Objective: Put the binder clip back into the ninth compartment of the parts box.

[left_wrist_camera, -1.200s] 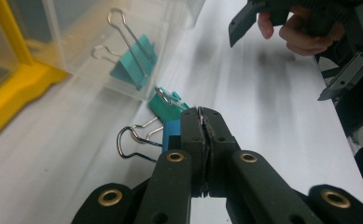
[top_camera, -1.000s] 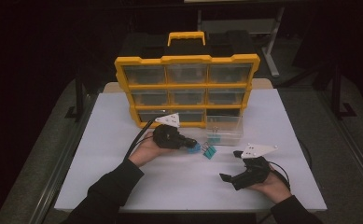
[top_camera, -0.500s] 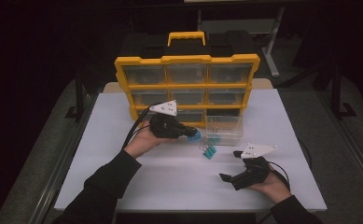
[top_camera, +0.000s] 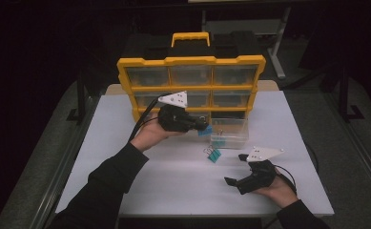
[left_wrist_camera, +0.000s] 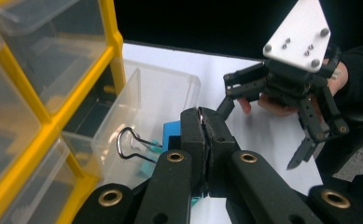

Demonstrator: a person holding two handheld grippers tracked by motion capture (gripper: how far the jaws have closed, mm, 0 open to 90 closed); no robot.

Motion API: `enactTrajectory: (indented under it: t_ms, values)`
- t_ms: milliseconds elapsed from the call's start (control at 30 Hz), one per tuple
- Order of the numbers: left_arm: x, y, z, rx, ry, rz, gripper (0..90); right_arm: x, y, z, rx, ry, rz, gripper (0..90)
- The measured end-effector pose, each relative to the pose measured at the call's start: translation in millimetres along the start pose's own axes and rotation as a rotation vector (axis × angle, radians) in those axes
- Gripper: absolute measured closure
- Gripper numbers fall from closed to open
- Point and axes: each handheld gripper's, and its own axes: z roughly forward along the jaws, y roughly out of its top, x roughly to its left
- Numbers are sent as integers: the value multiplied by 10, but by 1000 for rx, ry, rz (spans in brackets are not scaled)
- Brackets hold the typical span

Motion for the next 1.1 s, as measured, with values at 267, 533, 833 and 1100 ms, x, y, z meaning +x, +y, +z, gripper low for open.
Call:
enactTrajectory:
  t_ms: [267, 533, 833, 1100]
  values:
    - [58, 237, 98, 26, -5, 41, 888, 3, 0, -1, 0, 4, 1, 0]
    - [119, 447, 263, 40, -25, 60, 888, 2, 1, 0, -4, 6, 2, 0]
    - [164, 549, 547, 59, -46, 63, 888, -8, 3, -5, -12, 14, 10, 0]
    - [217, 531, 795, 81, -71, 55, 888, -9, 3, -11, -15, 16, 14, 0]
